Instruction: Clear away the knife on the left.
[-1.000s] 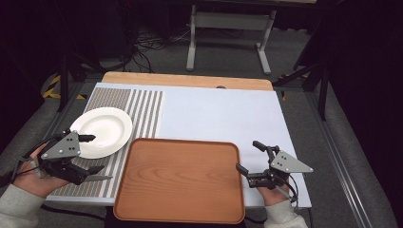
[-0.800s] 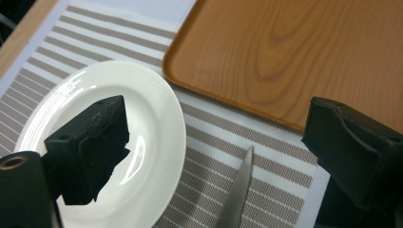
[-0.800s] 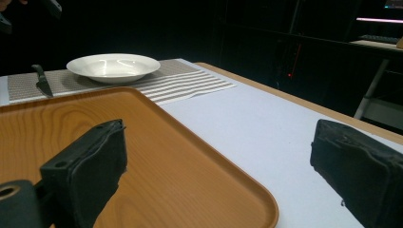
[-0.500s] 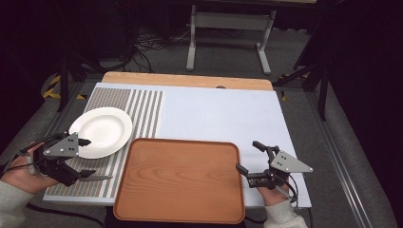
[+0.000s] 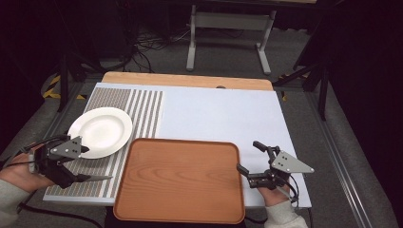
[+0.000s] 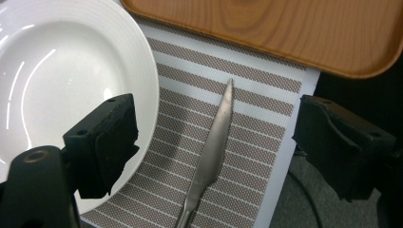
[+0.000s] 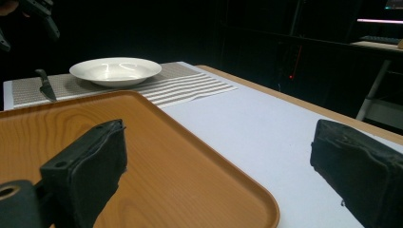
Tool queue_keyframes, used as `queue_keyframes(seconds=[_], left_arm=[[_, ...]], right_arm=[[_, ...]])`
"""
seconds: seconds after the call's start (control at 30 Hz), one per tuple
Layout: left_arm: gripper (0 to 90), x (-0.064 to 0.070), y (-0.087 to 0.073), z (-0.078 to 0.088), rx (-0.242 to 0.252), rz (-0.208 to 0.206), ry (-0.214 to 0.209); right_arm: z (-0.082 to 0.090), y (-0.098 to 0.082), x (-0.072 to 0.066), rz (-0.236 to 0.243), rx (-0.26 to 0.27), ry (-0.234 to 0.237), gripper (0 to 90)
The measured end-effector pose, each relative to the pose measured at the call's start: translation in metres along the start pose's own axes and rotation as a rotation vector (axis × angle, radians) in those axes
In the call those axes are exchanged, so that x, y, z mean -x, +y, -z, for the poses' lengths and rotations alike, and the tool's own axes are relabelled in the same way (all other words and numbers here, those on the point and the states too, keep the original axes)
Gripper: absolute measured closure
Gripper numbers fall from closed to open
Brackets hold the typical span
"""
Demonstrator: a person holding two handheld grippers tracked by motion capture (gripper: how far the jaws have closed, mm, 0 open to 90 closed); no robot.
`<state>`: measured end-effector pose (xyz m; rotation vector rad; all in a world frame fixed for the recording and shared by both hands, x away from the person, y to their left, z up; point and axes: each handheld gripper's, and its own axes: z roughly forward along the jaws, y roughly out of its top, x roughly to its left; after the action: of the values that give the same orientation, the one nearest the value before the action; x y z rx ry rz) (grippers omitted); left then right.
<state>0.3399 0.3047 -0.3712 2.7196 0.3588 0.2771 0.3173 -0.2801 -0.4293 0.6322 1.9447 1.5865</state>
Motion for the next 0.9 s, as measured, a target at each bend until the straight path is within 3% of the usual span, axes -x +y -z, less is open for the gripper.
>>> queue_keyframes(seconds=[0.17,0.23,0.43,0.6,0.7,0.9], left_arm=[[17.9,-0.002,-0.004,-0.002,-0.021,-0.02,-0.006],[20.3,-0.002,-0.01,-0.005,-0.051,-0.057,-0.014],[25.5,-0.006,-0.027,-0.009,-0.069,-0.081,-0.043],[28.8,-0.009,-0.036,-0.016,-0.12,-0.096,-0.049],[31.0,-0.014,-0.041,-0.023,-0.168,-0.125,-0.055],[35.3,-0.021,-0.048,-0.032,-0.206,-0.167,-0.068]], right_arm=[[0.0,0.0,-0.001,0.001,0.0,0.006,5.4],[0.0,0.001,-0.001,-0.006,0.003,0.01,5.4],[0.003,0.002,0.001,-0.024,0.027,0.012,5.4],[0.006,0.001,0.001,-0.028,0.024,0.012,5.4],[0.008,0.001,0.0,-0.024,0.019,0.005,5.4],[0.007,0.005,0.002,-0.016,0.018,0.001,5.4]])
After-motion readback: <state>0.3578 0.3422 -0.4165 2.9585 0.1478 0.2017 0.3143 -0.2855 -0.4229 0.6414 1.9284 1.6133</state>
